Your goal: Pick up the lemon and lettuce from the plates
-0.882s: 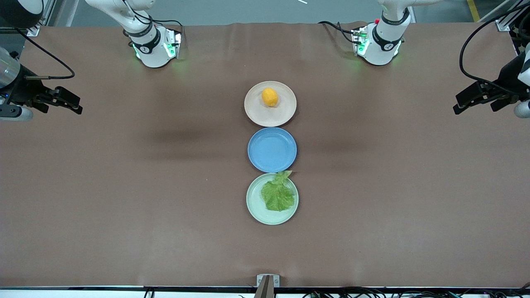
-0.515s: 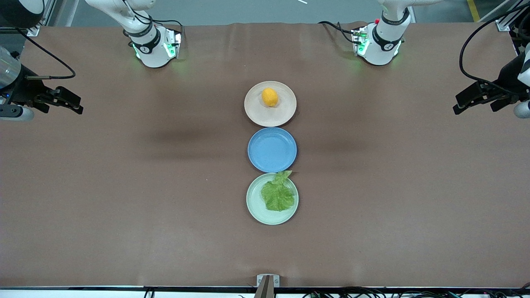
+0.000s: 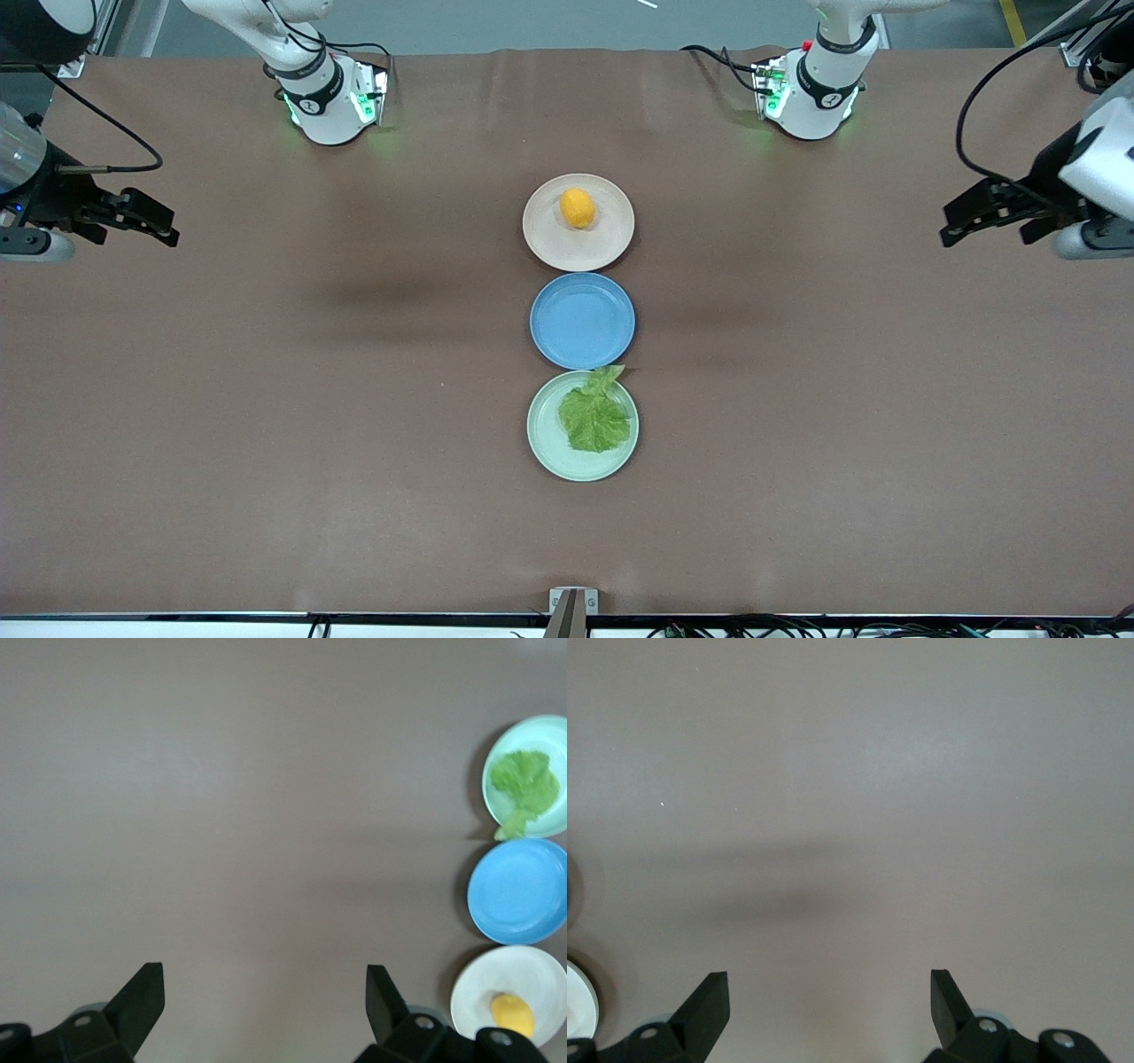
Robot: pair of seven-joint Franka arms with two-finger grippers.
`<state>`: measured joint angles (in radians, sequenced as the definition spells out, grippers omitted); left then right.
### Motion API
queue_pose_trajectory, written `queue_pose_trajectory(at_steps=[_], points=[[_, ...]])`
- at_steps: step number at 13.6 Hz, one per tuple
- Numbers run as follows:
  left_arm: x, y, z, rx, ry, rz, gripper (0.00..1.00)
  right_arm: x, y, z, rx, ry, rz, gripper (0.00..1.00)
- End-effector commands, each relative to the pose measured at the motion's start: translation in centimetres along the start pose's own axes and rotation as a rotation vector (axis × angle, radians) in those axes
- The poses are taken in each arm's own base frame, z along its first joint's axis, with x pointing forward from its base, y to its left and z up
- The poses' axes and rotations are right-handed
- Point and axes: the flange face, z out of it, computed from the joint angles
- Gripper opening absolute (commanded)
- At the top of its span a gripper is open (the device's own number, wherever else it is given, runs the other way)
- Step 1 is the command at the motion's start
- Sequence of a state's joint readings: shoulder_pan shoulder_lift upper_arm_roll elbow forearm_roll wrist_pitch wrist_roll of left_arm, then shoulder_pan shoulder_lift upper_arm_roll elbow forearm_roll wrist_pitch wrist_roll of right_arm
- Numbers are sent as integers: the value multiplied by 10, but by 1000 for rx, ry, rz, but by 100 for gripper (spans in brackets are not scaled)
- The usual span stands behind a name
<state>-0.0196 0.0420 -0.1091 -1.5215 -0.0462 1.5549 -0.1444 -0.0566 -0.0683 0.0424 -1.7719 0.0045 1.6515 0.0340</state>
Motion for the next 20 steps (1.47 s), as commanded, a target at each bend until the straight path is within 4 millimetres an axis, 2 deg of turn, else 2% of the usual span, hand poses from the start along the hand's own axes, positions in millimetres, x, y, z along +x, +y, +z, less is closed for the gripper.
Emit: queue_pose_trajectory(at_steps=[1, 2, 3, 5, 7, 8, 10, 11, 13, 15, 16, 17, 18, 19, 20], points=[[26, 53, 52, -60, -55, -2, 100, 42, -4, 44, 18, -69, -24, 100], [33, 78, 68, -64, -43, -31, 100, 53, -9, 60, 22, -101, -69, 100], [40, 104, 97, -58, -55, -102, 100, 53, -16, 67, 27, -115, -125, 100], [44, 155, 141, -49, -70, -175, 100, 43, -52, 79, 83, -144, -137, 100], [50, 182, 177, -64, -71, -208, 100, 26, -92, 88, 137, -176, -46, 100], [48, 203, 196, -68, -67, -223, 100, 18, -114, 91, 137, -191, -23, 100], [51, 237, 228, -96, -25, -324, 100, -6, -173, 100, 113, -181, 1, 100], [51, 251, 244, -112, -16, -375, 100, -22, -209, 109, 102, -167, 3, 100], [46, 288, 289, -138, 2, -455, 100, -55, -279, 126, 92, -137, -34, 100], [52, 307, 314, -222, 74, -561, 100, -89, -340, 136, 101, -97, -121, 100], [55, 311, 333, -253, 85, -659, 100, -105, -364, 146, 112, -70, -100, 100], [60, 317, 346, -298, 106, -729, 100, -117, -384, 161, 122, -50, -59, 100], [61, 326, 352, -341, 126, -768, 100, -138, -413, 175, 127, -41, -83, 100], [61, 329, 360, -352, 135, -798, 100, -149, -431, 191, 125, -40, -89, 100], [63, 327, 372, -346, 137, -807, 100, -168, -455, 212, 119, -34, -101, 100]])
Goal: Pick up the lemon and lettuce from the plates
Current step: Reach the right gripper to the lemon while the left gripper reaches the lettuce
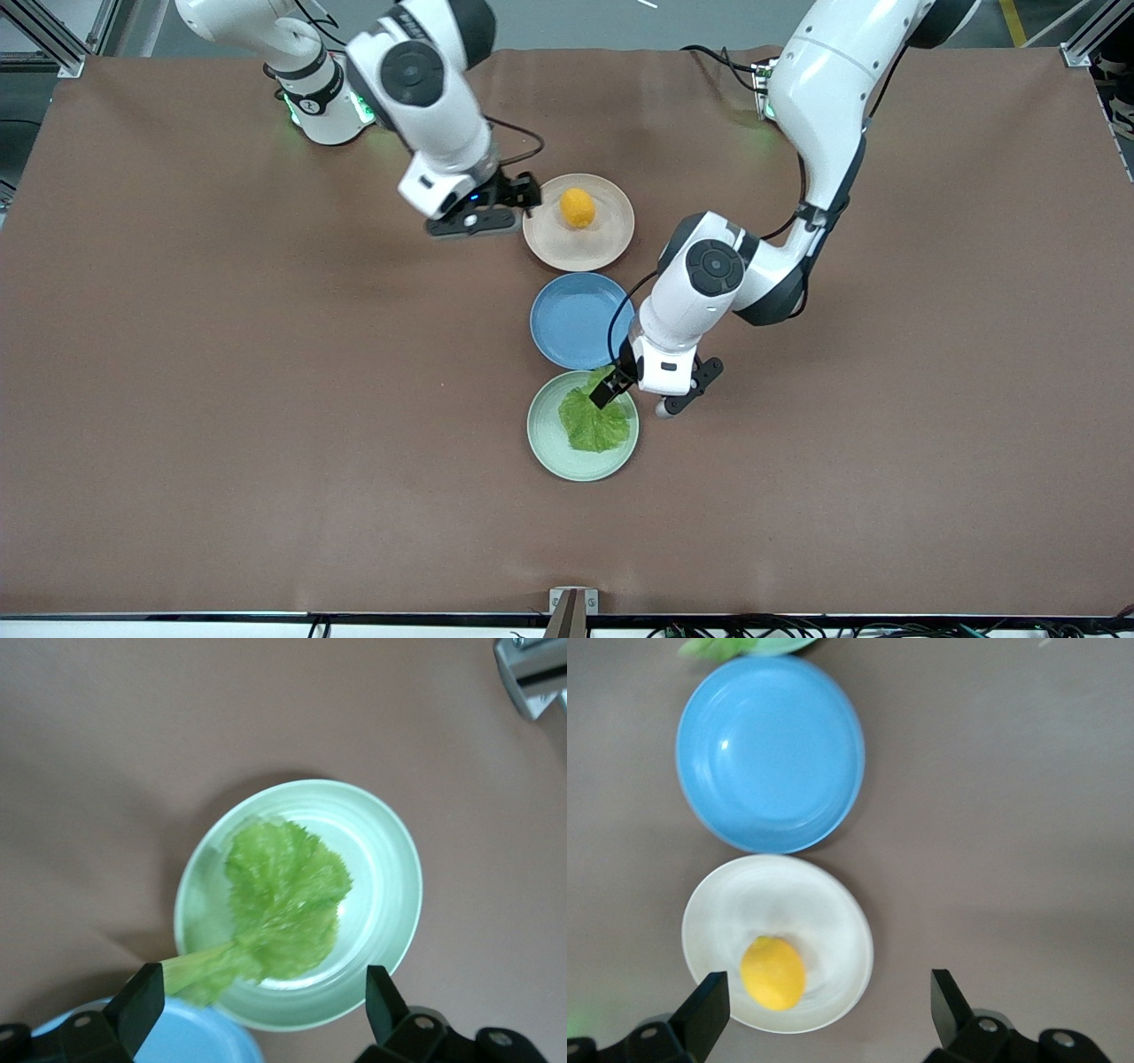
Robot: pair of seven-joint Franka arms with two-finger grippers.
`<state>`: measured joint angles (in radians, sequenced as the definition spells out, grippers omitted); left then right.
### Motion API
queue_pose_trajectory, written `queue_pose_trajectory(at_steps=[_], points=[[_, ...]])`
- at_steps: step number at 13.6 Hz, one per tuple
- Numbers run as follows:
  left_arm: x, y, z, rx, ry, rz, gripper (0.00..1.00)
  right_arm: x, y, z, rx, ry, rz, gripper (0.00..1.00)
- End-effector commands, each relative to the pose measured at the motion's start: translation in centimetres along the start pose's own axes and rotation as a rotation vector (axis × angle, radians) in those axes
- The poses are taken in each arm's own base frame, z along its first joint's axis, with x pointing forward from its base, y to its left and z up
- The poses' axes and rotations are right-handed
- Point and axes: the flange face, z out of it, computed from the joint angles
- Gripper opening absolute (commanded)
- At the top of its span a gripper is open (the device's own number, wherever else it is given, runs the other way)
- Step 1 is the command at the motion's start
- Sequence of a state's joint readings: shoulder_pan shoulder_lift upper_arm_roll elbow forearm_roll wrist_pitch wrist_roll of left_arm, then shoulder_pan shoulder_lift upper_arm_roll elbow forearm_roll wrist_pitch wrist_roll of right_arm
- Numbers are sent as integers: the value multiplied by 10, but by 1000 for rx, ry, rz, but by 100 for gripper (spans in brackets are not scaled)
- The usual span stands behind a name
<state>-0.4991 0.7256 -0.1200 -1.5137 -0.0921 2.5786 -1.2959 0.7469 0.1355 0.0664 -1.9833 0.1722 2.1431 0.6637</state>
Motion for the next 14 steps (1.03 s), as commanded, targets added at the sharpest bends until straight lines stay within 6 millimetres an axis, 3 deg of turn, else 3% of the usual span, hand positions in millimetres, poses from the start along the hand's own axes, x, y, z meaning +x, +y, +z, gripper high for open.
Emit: queue_pose_trajectory(at_steps=[1, 3, 5, 9, 14], points=[[0, 6, 14, -36, 22, -41, 100, -32, -44, 58, -8, 10, -18, 100], [-1, 1, 34, -43, 28, -32, 100, -47, -65, 97, -6, 15, -45, 100], [-4, -4, 46, -25, 35, -21, 100, -63, -77, 123, -31, 12, -95, 100], [-4, -9, 62, -29, 56, -7, 99, -89, -86, 144, -83, 13, -171, 100], [-2, -7, 66, -71, 67, -6, 93, -92, -81, 164, -146, 33, -208, 100]])
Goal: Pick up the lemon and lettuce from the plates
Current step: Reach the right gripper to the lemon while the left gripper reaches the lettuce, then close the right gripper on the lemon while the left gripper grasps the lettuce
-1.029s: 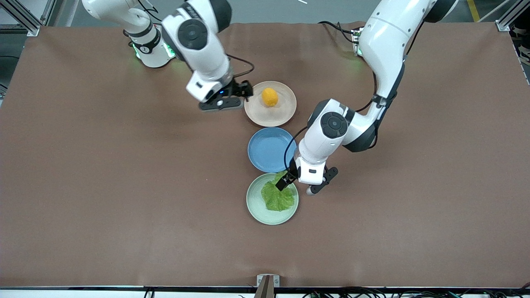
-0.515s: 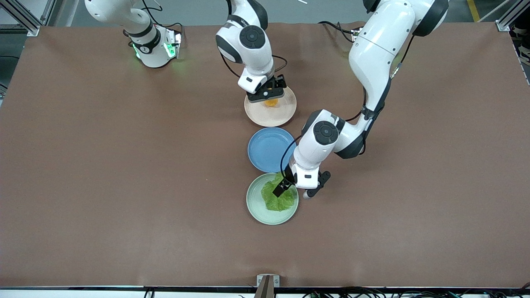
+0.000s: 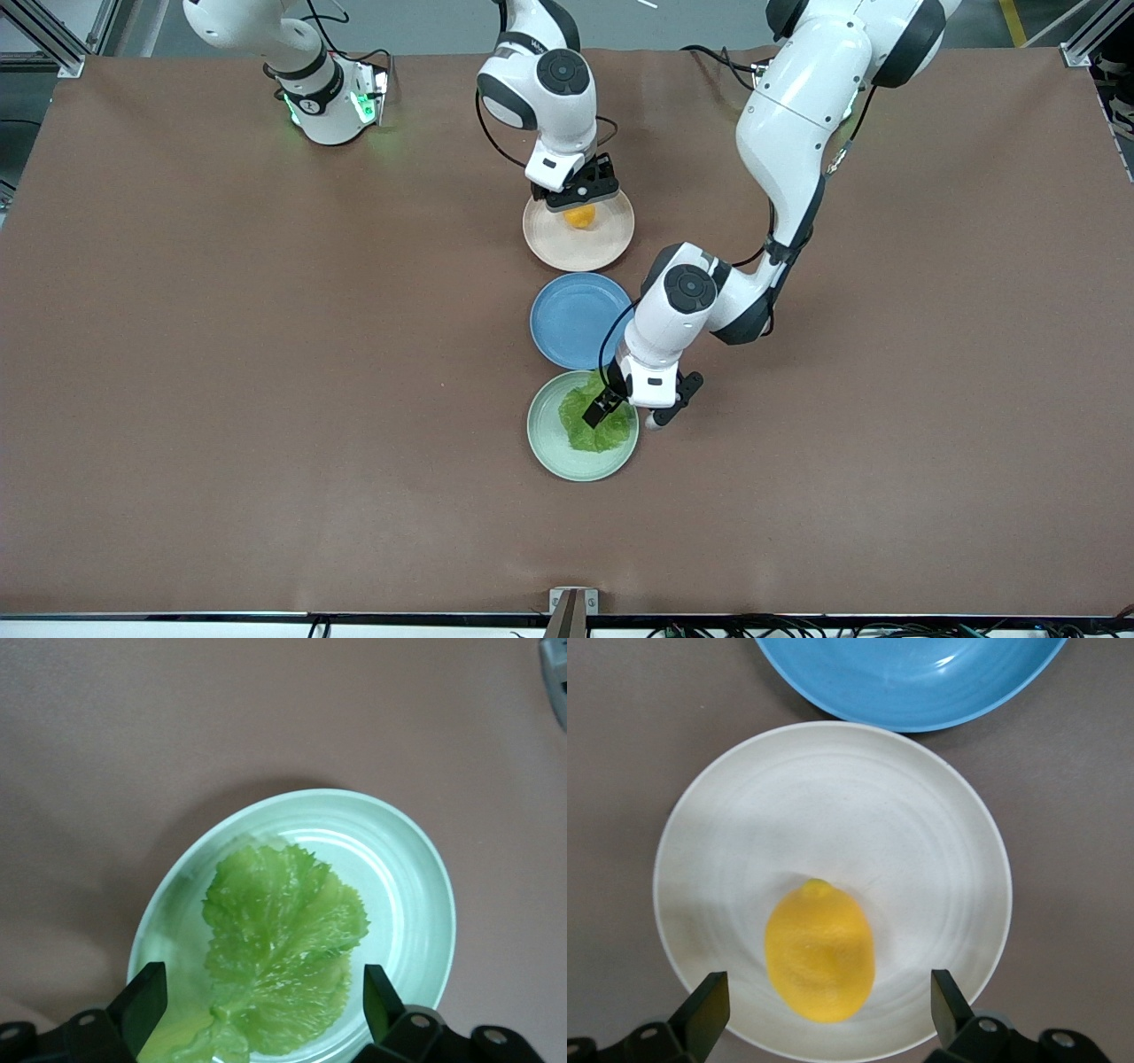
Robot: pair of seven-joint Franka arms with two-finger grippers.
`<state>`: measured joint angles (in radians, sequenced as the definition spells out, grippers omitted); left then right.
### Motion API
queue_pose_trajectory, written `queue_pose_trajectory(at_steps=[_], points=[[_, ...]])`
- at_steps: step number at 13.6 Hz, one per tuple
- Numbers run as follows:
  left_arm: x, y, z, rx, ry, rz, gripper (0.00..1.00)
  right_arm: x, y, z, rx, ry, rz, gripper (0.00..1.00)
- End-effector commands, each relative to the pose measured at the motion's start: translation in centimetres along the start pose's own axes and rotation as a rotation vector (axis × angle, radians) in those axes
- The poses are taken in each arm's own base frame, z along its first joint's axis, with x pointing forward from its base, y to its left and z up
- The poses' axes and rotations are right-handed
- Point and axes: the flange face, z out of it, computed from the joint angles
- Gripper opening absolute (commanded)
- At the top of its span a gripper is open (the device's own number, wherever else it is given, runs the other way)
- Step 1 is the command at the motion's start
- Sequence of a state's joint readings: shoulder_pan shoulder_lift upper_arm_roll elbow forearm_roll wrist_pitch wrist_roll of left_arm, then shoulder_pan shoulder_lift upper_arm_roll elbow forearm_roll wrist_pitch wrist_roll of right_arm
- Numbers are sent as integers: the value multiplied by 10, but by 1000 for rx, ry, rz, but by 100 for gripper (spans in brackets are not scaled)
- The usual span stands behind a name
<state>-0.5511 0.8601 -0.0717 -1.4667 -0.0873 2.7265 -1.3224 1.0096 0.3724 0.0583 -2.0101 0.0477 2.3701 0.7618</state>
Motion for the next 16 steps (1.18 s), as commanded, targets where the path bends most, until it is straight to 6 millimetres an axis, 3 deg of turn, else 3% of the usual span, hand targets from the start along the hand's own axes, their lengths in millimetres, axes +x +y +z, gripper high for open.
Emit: queue_pose_trajectory(at_steps=[1, 5, 9, 12, 14, 16], points=[[-1, 5, 4, -25, 22, 3, 91, -4, 1, 13, -32, 17, -6, 100], [-3, 0, 12, -10, 26, 24, 84, -10, -8, 29, -27, 34, 32, 100], [-2, -1, 13, -8, 26, 23, 62, -17, -17, 50, -26, 49, 27, 100], [-2, -1, 13, -8, 26, 21, 35, -18, -16, 55, -49, 63, -3, 99], [-2, 0, 11, -11, 27, 20, 19, -17, -17, 55, -50, 69, -9, 89], [-1, 3, 6, -19, 26, 11, 9, -18, -17, 55, -59, 79, -30, 71]])
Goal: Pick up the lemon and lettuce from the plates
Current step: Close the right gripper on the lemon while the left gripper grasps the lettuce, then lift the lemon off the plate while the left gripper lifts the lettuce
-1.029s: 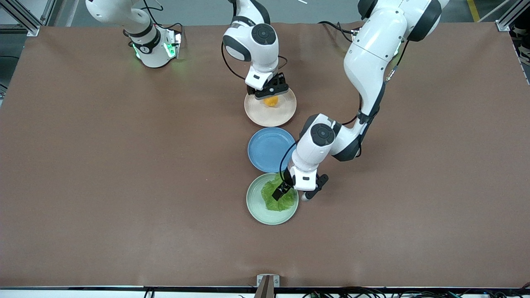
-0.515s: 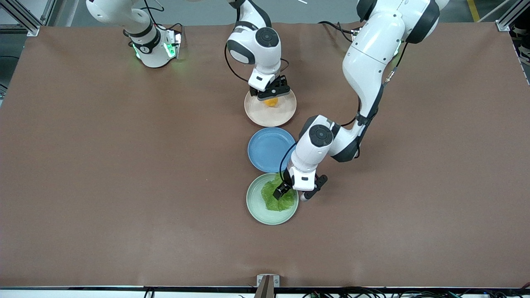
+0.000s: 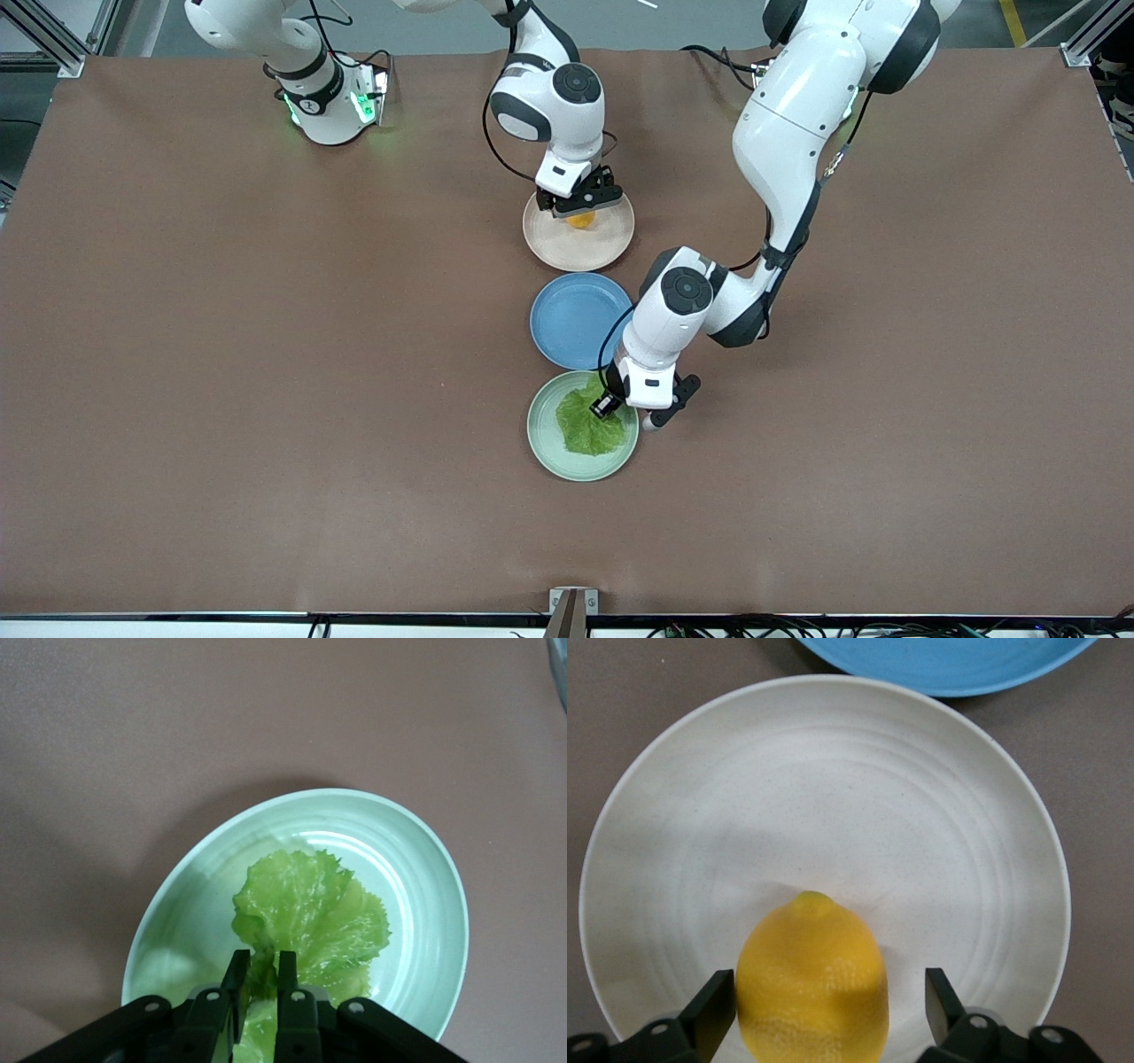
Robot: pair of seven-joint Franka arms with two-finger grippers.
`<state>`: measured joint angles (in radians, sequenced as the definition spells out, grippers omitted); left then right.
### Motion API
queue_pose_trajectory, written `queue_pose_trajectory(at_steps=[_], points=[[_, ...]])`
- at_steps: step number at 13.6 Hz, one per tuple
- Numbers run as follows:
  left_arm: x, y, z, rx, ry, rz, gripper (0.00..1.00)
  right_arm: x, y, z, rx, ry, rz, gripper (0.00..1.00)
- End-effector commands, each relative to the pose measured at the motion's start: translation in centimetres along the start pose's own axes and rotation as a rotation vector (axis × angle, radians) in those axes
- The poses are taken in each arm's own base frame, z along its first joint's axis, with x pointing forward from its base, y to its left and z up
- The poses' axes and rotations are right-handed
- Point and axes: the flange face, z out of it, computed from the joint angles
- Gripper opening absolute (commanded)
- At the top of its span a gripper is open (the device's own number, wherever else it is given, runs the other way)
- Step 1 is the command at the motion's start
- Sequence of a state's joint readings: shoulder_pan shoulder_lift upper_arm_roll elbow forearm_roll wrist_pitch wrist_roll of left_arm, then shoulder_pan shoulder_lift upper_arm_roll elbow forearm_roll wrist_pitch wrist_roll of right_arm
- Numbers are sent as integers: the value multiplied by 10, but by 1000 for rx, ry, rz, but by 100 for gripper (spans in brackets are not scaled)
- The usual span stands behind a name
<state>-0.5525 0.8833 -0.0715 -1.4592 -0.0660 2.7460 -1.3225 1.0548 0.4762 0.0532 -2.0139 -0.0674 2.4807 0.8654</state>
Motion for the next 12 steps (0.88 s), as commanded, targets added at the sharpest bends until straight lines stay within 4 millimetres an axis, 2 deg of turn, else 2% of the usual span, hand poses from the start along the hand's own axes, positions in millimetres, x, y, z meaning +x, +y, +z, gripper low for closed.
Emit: queue_pose_trajectory(at_steps=[1, 2, 3, 4, 5, 7, 9, 11, 12], points=[[1, 9, -7, -18, 17, -8, 5, -3, -1, 0, -16, 29, -12, 62], [3, 10, -10, -21, 18, -13, 4, -3, -1, 0, -21, 30, -18, 53], [7, 17, -23, -33, 21, -18, 3, -3, 0, 0, -28, 34, -25, 41], [12, 21, -35, -33, 23, -25, 3, -2, 2, 0, -31, 30, -18, 18], [21, 29, -60, -32, 27, -32, 3, 1, 4, 0, -32, 30, 24, 0], [27, 29, -103, 4, 23, -34, 2, 16, 12, -18, -28, 40, 58, 0], [40, 13, -148, 41, 28, -28, 1, 52, 46, -65, -55, 20, 127, 0], [52, -30, -180, 87, 32, 55, 1, 82, 98, -115, -74, 4, 221, 0], [59, -55, -190, 116, 28, 110, 1, 101, 138, -133, -89, -10, 298, 0]])
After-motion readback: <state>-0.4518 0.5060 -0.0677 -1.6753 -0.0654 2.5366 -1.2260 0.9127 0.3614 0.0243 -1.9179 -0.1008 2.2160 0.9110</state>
